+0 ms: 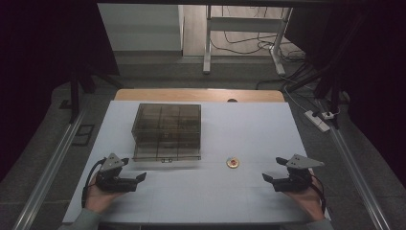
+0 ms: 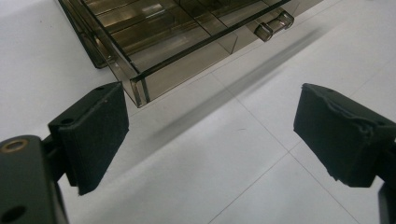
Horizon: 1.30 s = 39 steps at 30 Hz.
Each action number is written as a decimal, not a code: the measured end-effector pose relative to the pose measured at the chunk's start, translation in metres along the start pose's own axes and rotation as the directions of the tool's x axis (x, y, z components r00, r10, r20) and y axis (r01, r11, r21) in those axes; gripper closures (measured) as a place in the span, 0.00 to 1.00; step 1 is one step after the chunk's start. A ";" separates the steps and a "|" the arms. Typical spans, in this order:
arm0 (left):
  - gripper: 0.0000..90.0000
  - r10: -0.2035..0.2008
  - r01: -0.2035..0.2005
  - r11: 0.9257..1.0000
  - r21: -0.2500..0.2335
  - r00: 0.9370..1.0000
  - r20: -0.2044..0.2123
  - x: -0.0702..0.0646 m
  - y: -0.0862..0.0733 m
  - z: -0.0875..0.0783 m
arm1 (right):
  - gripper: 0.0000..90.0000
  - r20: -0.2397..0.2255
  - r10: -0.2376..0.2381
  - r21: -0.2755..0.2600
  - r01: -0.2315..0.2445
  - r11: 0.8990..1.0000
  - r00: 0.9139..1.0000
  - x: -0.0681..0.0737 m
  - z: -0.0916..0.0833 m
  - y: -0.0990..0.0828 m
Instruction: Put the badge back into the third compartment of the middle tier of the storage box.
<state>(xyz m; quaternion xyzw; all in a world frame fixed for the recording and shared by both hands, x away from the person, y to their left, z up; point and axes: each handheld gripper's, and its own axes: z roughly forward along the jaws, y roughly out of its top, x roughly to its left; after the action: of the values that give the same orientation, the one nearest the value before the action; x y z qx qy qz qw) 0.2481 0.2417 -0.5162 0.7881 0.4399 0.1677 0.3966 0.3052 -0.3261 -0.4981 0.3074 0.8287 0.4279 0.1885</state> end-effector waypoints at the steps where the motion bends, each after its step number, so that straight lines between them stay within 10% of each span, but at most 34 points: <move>1: 0.12 0.000 0.000 1.000 0.000 1.000 0.000 0.000 0.000 0.000 | 0.16 -0.002 -0.002 0.000 0.002 1.000 1.000 0.000 0.000 0.001; 39: 0.12 -0.001 0.001 1.000 0.011 1.000 -0.003 -0.002 0.002 0.001 | 0.18 -0.054 -0.049 0.036 0.051 0.998 0.997 0.010 0.021 0.050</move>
<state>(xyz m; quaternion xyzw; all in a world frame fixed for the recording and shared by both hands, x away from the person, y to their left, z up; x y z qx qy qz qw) 0.2486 0.2386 -0.5155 0.7898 0.4417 0.1661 0.3918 0.3278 -0.2845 -0.4691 0.2785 0.8487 0.4155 0.1714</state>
